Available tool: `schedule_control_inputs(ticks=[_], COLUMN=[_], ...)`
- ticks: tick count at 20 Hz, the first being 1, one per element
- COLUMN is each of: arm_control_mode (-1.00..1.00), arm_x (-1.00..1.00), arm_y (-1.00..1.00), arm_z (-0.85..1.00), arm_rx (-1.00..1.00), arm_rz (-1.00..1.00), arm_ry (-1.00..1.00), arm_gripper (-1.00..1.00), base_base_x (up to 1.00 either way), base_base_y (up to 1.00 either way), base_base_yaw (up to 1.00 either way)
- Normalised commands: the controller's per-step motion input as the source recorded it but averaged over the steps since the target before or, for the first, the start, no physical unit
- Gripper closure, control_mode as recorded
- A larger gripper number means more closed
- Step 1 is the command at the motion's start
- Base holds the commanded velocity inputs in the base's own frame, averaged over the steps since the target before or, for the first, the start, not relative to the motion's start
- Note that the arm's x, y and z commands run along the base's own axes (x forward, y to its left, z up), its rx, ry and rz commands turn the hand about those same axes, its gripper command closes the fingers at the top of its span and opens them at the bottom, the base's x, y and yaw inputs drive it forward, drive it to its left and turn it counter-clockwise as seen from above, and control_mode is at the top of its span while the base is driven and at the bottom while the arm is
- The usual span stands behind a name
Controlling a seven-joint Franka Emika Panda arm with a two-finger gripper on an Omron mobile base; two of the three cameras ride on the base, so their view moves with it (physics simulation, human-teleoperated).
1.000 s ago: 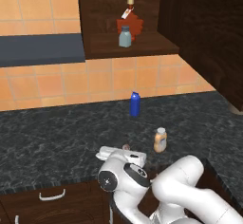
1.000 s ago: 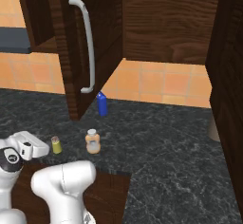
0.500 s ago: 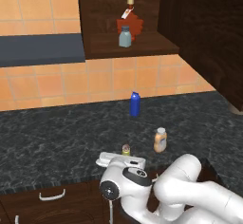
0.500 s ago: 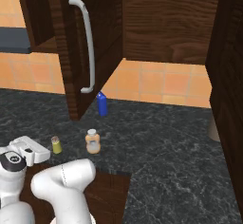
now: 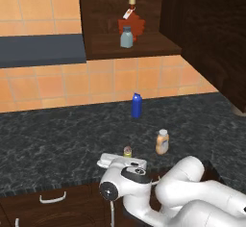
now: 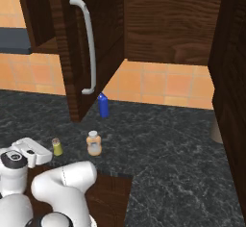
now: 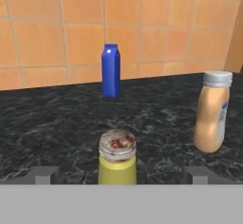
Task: Put the shaker and condiment bottle from the counter next to their counterparts in the cabinet.
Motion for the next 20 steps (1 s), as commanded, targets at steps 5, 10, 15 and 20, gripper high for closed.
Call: schedule_control_inputs(ticks=[5, 10, 15, 20], arm_control_mode=[-1.0, -1.0, -1.0, -1.0], arm_x=[0.35, 0.21, 0.32, 0.36], arm_y=[-0.04, -0.26, -0.29, -0.5], arm_z=[-0.28, -0.37, -0.28, -0.18], arm_rx=[0.0, 0.0, 0.0, 0.06], arm_rz=[-0.02, 0.0, -0.02, -0.02], arm_ry=[0.0, 0.0, 0.0, 0.01], arm_gripper=[-1.0, -1.0, -1.0, -1.0], base_base_x=[0.0, 0.0, 0.0, 0.0], base_base_y=[0.0, 0.0, 0.0, 0.0], base_base_yaw=[0.0, 0.0, 0.0, 0.0])
